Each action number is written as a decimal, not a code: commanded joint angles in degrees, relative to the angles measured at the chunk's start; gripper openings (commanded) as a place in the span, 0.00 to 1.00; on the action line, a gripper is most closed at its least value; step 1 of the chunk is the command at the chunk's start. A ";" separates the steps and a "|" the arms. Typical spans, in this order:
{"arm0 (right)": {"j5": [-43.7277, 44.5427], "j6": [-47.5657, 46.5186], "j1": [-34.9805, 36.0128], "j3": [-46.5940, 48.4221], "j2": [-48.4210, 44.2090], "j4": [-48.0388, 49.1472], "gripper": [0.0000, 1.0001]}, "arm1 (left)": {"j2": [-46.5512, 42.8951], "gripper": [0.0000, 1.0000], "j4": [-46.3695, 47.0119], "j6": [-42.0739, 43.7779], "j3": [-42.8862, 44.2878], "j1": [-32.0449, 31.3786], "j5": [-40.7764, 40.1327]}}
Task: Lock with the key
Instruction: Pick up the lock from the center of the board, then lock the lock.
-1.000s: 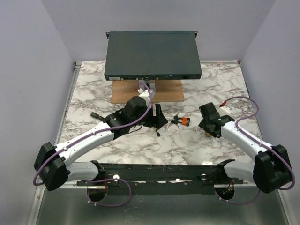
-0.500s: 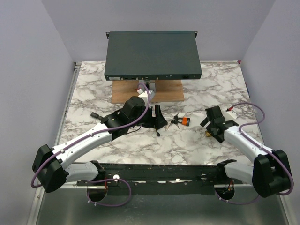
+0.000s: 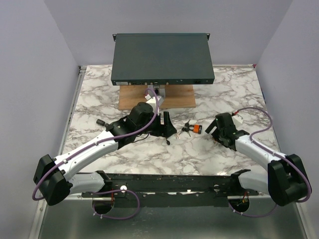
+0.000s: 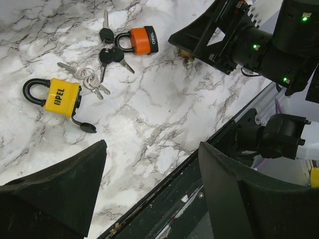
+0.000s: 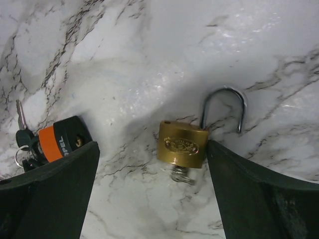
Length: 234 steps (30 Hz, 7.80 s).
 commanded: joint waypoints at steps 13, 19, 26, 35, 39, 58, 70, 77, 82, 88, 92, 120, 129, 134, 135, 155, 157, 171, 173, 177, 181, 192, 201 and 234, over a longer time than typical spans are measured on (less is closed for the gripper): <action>7.91 15.59 3.20 6.81 12.46 -11.82 0.70 | -1.58 0.73 -1.66 1.11 2.90 1.12 1.75; 11.00 19.84 3.10 12.37 17.92 -15.34 0.74 | -2.66 0.72 -2.11 1.34 2.62 1.44 1.40; 8.31 13.06 3.71 15.23 22.11 -14.22 0.67 | -4.16 0.72 -2.56 1.43 1.72 2.26 1.38; 9.48 17.03 6.36 11.67 20.48 -17.03 0.66 | -4.29 0.72 -2.29 0.86 1.89 2.33 1.75; 9.10 16.92 6.33 9.40 19.19 -16.39 0.64 | -4.18 0.72 -2.47 0.64 1.98 2.37 1.67; 13.15 17.19 10.32 13.90 23.42 -23.03 0.54 | -3.19 0.72 -2.62 -0.07 2.90 2.34 2.27; 13.61 9.99 10.35 17.39 18.92 -24.59 0.03 | -3.55 0.72 -4.12 1.24 4.18 3.47 3.10; 1.19 -4.95 10.56 25.38 6.68 -24.54 0.01 | -5.03 0.72 -6.73 7.55 9.71 3.87 5.33; -19.31 -12.73 10.70 29.90 1.78 -21.69 0.01 | -7.05 0.72 -8.03 13.92 13.94 3.96 6.90; -41.96 -15.27 11.27 37.84 -0.82 -20.45 0.01 | -10.19 0.71 -11.57 24.75 20.73 5.46 8.97; -55.56 -13.84 11.45 41.94 -1.32 -18.33 0.01 | -13.65 0.71 -10.56 30.44 21.89 9.94 19.97; -81.79 23.87 16.06 43.14 -3.11 25.83 0.01 | -2.44 0.66 6.83 22.52 31.40 22.72 67.22; -81.44 23.81 17.51 44.47 -1.66 26.35 0.01 | -1.19 0.61 10.97 18.52 30.83 23.03 68.90; -81.13 23.93 18.47 45.38 -0.43 26.64 0.01 | -0.84 0.56 9.92 19.10 30.63 22.95 69.64; -81.14 23.87 18.51 45.53 -0.17 26.67 0.01 | -0.92 0.55 10.01 19.08 30.43 22.99 69.69; -80.13 21.93 20.55 46.88 2.19 24.63 0.01 | -2.33 0.25 5.69 22.21 28.75 22.98 70.21; -80.16 21.77 20.58 46.78 2.35 24.47 0.01 | -2.54 0.21 5.09 22.72 28.91 23.01 70.21; -72.80 3.62 20.67 52.83 3.58 1.66 0.36 | -7.06 0.00 10.80 16.78 24.96 22.94 64.30; -69.41 -0.75 20.69 54.51 3.55 -2.57 0.51 | -9.10 0.00 14.16 13.54 23.24 22.94 60.52; -62.46 -4.99 20.69 55.61 2.43 -4.96 0.69 | -12.14 0.00 20.20 6.76 20.87 22.94 55.42; -57.37 -7.52 20.65 55.46 0.74 -3.20 0.79 | -14.98 0.00 23.66 2.00 18.92 22.94 50.40; -50.97 -12.83 21.26 49.32 -6.48 19.52 0.85 | -18.58 0.00 17.02 -7.95 22.43 22.94 30.00; -47.30 -20.63 28.73 55.44 1.24 21.90 0.81 | -21.51 0.00 15.81 -13.63 22.29 22.94 20.63; -46.48 -22.74 36.39 59.62 8.00 30.57 0.38 | -21.93 0.00 16.87 -15.54 21.91 22.95 19.85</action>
